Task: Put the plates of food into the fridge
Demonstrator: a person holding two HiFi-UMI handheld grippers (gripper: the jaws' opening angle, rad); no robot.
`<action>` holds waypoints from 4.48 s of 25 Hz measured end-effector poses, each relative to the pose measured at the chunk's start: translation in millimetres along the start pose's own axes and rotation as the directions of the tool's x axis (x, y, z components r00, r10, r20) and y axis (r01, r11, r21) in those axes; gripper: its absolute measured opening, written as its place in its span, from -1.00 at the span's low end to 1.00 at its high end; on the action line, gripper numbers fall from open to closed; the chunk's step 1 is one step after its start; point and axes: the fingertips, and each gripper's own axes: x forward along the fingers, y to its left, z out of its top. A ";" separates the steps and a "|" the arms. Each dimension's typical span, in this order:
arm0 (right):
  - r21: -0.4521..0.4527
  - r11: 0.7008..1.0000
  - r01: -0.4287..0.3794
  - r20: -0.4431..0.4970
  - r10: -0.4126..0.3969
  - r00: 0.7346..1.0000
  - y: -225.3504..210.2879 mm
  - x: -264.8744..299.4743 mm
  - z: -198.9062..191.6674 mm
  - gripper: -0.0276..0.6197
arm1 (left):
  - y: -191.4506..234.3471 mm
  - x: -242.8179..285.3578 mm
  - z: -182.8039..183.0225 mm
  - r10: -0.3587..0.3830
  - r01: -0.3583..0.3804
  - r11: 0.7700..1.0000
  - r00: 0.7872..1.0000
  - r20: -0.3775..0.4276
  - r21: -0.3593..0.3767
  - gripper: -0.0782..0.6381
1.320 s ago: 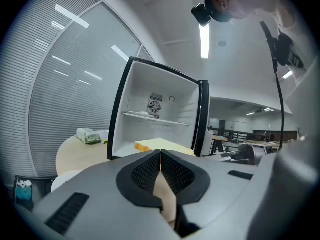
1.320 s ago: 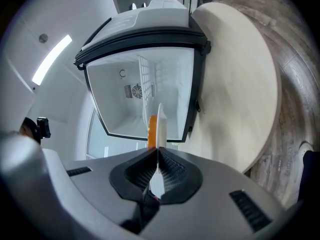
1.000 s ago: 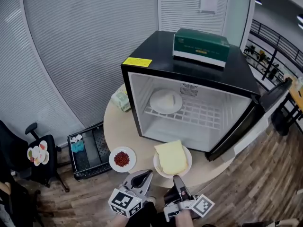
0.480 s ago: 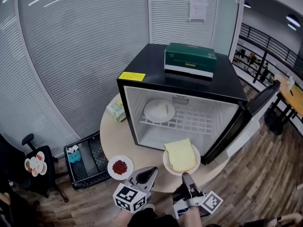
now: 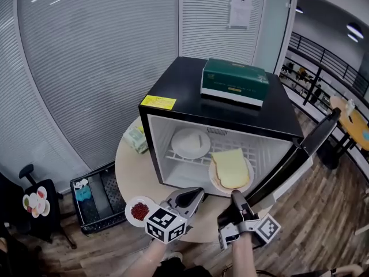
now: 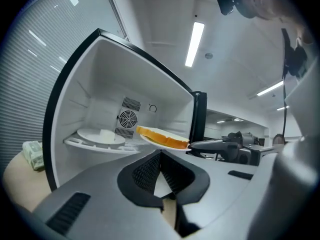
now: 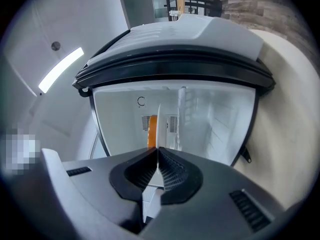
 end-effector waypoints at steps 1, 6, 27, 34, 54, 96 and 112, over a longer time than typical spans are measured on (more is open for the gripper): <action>0.004 1.000 0.001 0.006 -0.001 1.000 -0.9 7.8 4.4 -0.87 | 2.9 5.6 2.4 -0.003 0.003 1.000 1.000 0.001 -0.002 -0.77; 0.004 1.000 0.028 0.031 -0.028 0.999 -8.8 40.8 24.4 -0.87 | 13.9 32.4 9.0 -0.018 0.018 1.000 1.000 0.001 -0.012 -0.77; 0.033 0.981 0.193 0.129 -0.195 0.972 -38.0 94.9 46.4 -0.87 | 41.4 61.2 2.7 -0.055 0.053 0.996 0.998 -0.021 -0.075 -0.77; 0.001 0.914 0.405 0.176 -0.399 0.900 -41.2 89.7 50.0 -0.86 | 38.6 59.6 6.0 -0.074 0.073 0.993 0.997 -0.008 -0.090 -0.77; -0.143 0.937 0.320 0.169 -0.295 0.940 -29.0 53.2 18.6 -0.45 | 14.7 38.3 1.2 -0.092 0.091 0.993 0.996 -0.013 -0.074 -0.77; -0.976 0.144 0.166 0.126 -0.252 0.959 -22.1 -123.4 -88.5 -0.89 | -95.0 -80.6 -69.3 0.006 -0.006 1.000 1.000 -0.031 0.006 -0.77; -0.939 0.343 0.011 -0.090 -0.275 0.957 -41.8 -108.6 -125.9 -0.89 | -66.1 -109.5 -81.0 0.213 -0.214 0.977 0.977 -0.023 -0.024 -0.77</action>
